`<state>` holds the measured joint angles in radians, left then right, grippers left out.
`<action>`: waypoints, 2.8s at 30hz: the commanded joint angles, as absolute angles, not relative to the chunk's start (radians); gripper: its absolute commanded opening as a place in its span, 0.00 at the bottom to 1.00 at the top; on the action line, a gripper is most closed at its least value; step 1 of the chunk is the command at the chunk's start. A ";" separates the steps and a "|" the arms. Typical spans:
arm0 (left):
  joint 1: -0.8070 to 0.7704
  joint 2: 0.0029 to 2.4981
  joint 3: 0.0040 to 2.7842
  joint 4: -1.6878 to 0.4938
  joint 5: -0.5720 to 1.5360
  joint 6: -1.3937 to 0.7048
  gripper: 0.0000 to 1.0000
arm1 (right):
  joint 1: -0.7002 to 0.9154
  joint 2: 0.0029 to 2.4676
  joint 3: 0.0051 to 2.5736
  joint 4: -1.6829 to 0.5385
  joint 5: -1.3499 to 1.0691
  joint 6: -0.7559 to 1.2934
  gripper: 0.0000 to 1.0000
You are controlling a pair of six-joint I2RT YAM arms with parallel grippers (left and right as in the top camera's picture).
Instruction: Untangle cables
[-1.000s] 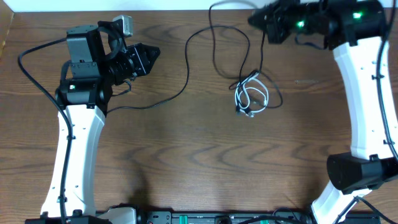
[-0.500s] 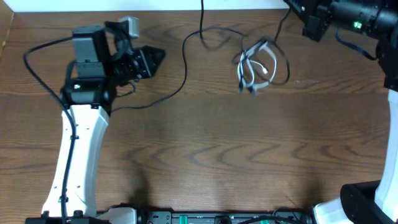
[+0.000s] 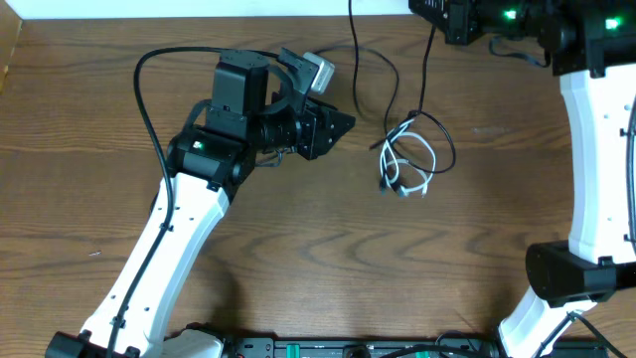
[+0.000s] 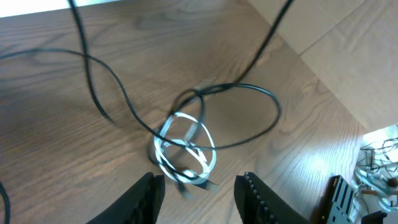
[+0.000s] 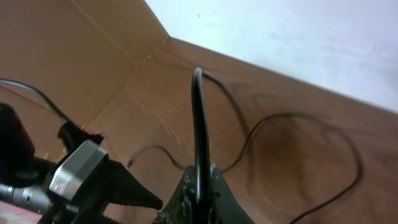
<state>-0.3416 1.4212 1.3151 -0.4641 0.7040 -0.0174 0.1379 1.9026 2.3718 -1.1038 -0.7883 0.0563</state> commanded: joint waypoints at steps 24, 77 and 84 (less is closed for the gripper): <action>-0.517 1.810 1.313 -0.203 0.634 0.045 0.57 | 0.139 1.915 2.376 -1.150 -0.928 0.107 0.01; 0.031 1.154 1.313 -0.244 0.564 -0.141 0.08 | -0.132 2.514 2.369 -1.339 -0.210 0.255 0.01; 0.135 1.155 1.313 -0.096 0.563 -0.210 0.07 | -0.149 2.584 2.369 -1.366 -0.187 0.253 0.01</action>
